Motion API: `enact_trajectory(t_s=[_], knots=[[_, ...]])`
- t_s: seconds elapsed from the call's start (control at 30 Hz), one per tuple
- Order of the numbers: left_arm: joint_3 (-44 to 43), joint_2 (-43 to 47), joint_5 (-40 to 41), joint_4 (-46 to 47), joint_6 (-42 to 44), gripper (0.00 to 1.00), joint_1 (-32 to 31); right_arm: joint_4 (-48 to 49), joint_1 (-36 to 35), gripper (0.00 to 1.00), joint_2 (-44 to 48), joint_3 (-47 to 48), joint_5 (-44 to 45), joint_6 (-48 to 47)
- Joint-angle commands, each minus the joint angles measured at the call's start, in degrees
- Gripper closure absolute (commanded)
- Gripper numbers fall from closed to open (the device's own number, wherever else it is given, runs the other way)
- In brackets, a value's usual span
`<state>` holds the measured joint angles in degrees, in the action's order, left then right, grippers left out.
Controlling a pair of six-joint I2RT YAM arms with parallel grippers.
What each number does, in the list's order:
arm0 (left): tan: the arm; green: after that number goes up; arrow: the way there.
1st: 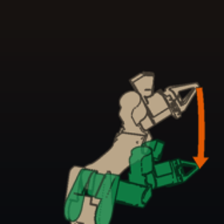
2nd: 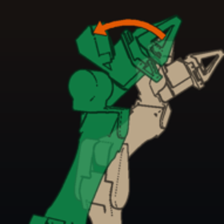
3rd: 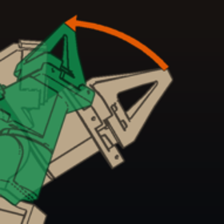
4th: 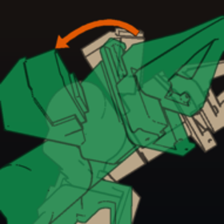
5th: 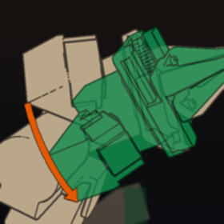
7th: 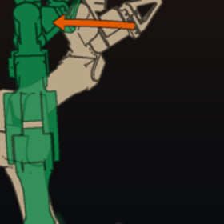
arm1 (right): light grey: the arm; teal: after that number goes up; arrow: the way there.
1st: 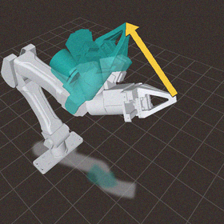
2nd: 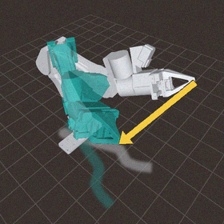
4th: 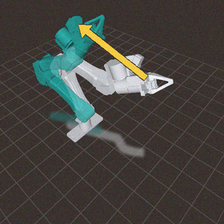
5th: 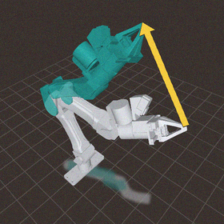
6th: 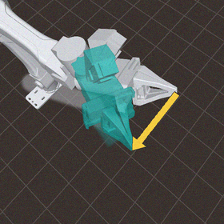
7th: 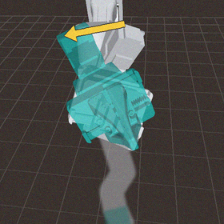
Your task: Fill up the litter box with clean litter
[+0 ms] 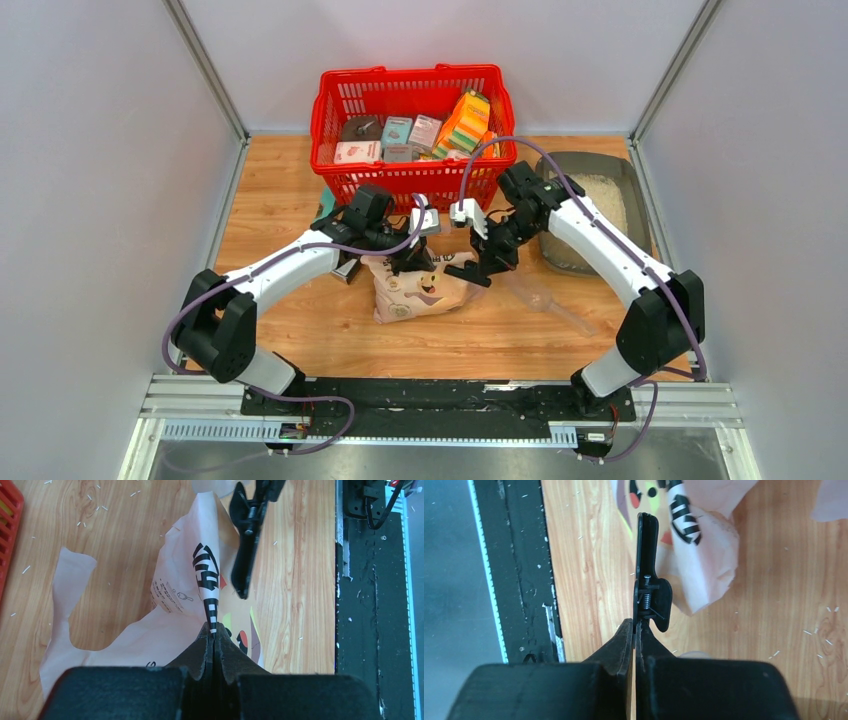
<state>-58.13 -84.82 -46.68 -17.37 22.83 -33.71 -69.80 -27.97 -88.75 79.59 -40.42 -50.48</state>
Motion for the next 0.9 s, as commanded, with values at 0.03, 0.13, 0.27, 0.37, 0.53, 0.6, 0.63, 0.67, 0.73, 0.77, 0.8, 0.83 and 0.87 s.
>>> enact_trajectory(t_s=[0.03,0.13,0.27,0.37,0.53,0.6,0.63,0.67,0.73,0.77,0.8,0.83,0.87], knots=[[-1.99,-0.35,-3.6,-0.12,-0.77,0.92,0.05,9.32,-1.48,1.0,0.51,2.23,3.86,7.49],[-1.9,-0.17,-4.3,0.4,-1.29,0.8,-0.03,10.65,-2.27,1.0,-0.02,2.94,5.09,8.55],[-2.08,-0.26,-5.79,1.02,-1.73,0.69,0.05,11.88,-2.97,1.0,-0.63,3.29,5.27,9.34],[-2.43,-0.7,-7.02,1.02,-1.82,0.65,0.05,12.58,-3.5,1.0,-0.9,3.64,5.71,9.96],[-3.57,-2.19,-8.52,1.72,-2.96,0.66,0.05,13.11,-3.67,1.0,-1.25,3.73,5.8,10.14],[-4.45,-2.81,-8.96,1.63,-3.23,0.73,0.05,13.2,-3.67,1.0,-1.16,3.64,5.79,10.22],[-4.62,-3.25,-9.39,1.63,-3.32,0.76,0.05,13.29,-3.67,1.0,-1.07,3.55,5.8,10.22],[-4.97,-3.51,-9.66,1.55,-3.4,0.78,-0.03,13.37,-3.67,1.0,-1.07,3.47,5.88,10.31],[-5.24,-4.04,-10.27,1.63,-4.1,0.79,-0.04,13.64,-3.67,1.0,-0.99,3.38,6.23,10.31],[-5.5,-4.13,-10.45,1.63,-4.2,0.79,-0.04,13.81,-3.76,1.0,-0.9,3.2,6.5,10.49],[-5.5,-4.3,-10.54,1.63,-4.2,0.77,0.05,13.9,-3.76,1.0,-0.9,3.2,6.5,10.58],[-5.5,-4.31,-10.72,1.63,-4.11,0.76,-0.03,13.99,-3.76,1.0,-0.9,3.11,6.5,10.66],[-5.59,-4.31,-10.72,1.72,-4.2,0.74,-0.04,14.16,-3.85,1.0,-0.9,3.11,6.5,10.75]])
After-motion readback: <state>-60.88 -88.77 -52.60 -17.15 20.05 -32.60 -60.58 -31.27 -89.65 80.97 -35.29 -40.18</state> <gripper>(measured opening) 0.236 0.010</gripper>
